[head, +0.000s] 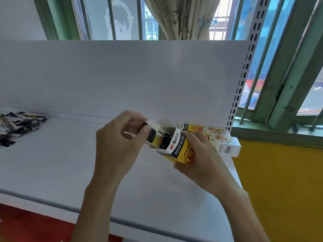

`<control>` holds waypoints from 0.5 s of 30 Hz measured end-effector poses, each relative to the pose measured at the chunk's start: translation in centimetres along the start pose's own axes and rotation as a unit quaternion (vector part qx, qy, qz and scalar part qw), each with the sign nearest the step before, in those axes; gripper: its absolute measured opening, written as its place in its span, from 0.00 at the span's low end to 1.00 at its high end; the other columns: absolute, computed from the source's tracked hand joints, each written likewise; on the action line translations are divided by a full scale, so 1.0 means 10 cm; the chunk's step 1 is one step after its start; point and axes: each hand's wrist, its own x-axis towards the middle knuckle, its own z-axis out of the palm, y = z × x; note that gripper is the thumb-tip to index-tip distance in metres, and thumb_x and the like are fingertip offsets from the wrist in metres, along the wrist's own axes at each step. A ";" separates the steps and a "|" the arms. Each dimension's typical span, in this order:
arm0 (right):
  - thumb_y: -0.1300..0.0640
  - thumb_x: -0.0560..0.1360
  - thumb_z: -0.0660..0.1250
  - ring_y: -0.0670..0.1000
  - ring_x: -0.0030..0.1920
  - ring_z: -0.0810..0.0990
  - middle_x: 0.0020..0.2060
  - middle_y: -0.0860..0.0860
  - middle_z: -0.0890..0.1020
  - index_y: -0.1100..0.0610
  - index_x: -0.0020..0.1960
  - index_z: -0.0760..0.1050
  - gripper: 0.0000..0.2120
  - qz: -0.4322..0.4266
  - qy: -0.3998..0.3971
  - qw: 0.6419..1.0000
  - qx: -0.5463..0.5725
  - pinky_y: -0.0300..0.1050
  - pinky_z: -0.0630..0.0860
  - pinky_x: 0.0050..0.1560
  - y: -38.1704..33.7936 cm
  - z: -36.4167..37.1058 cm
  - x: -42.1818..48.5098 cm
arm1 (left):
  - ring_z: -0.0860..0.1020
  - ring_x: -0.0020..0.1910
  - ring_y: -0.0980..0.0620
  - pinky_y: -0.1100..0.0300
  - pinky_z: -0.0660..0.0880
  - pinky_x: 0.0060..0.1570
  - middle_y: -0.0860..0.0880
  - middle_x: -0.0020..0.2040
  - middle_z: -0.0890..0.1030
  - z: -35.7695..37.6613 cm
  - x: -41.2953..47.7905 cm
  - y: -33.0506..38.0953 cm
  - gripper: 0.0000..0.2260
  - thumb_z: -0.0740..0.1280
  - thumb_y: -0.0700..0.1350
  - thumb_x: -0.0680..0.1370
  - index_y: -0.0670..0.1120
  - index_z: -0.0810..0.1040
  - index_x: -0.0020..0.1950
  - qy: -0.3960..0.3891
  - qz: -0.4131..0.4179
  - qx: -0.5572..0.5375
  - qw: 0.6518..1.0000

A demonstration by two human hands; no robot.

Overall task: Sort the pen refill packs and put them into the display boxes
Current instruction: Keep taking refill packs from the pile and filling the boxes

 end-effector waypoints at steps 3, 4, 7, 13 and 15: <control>0.54 0.67 0.73 0.43 0.52 0.67 0.59 0.41 0.65 0.44 0.68 0.61 0.34 -0.003 -0.005 0.999 -0.037 0.36 0.68 0.47 0.03 -0.02 -0.02 | 0.78 0.37 0.67 0.75 0.68 0.33 0.61 0.33 0.81 0.07 -0.01 -0.02 0.00 0.71 0.51 0.69 0.56 0.81 0.39 -0.115 -0.012 0.076 0.990; 0.54 0.68 0.73 0.44 0.52 0.68 0.59 0.42 0.65 0.44 0.67 0.61 0.33 -0.002 -0.008 0.999 -0.045 0.36 0.69 0.47 0.03 -0.03 -0.03 | 0.78 0.38 0.67 0.76 0.68 0.33 0.61 0.34 0.81 0.11 -0.02 -0.03 0.02 0.71 0.51 0.70 0.56 0.82 0.41 -0.116 -0.015 0.066 0.991; 0.53 0.67 0.73 0.42 0.51 0.67 0.59 0.41 0.66 0.43 0.67 0.60 0.33 0.010 -0.006 1.000 -0.028 0.35 0.68 0.46 0.05 -0.09 -0.04 | 0.80 0.36 0.66 0.77 0.71 0.34 0.60 0.37 0.82 0.18 -0.04 -0.04 0.07 0.73 0.46 0.69 0.54 0.79 0.44 -0.062 -0.029 -0.007 0.998; 0.54 0.71 0.70 0.43 0.57 0.68 0.62 0.42 0.64 0.44 0.69 0.57 0.32 0.000 -0.013 0.996 -0.089 0.34 0.66 0.48 0.09 -0.17 -0.10 | 0.81 0.34 0.60 0.68 0.76 0.36 0.53 0.33 0.83 0.32 -0.09 -0.11 0.11 0.77 0.40 0.66 0.51 0.77 0.33 -0.135 -0.061 0.005 0.989; 0.54 0.70 0.70 0.44 0.58 0.68 0.63 0.42 0.64 0.44 0.69 0.57 0.34 0.012 -0.019 0.998 -0.066 0.36 0.68 0.51 0.09 -0.19 -0.10 | 0.82 0.34 0.59 0.64 0.78 0.37 0.53 0.34 0.83 0.36 -0.12 -0.10 0.12 0.76 0.38 0.65 0.51 0.75 0.34 -0.095 -0.056 -0.014 0.994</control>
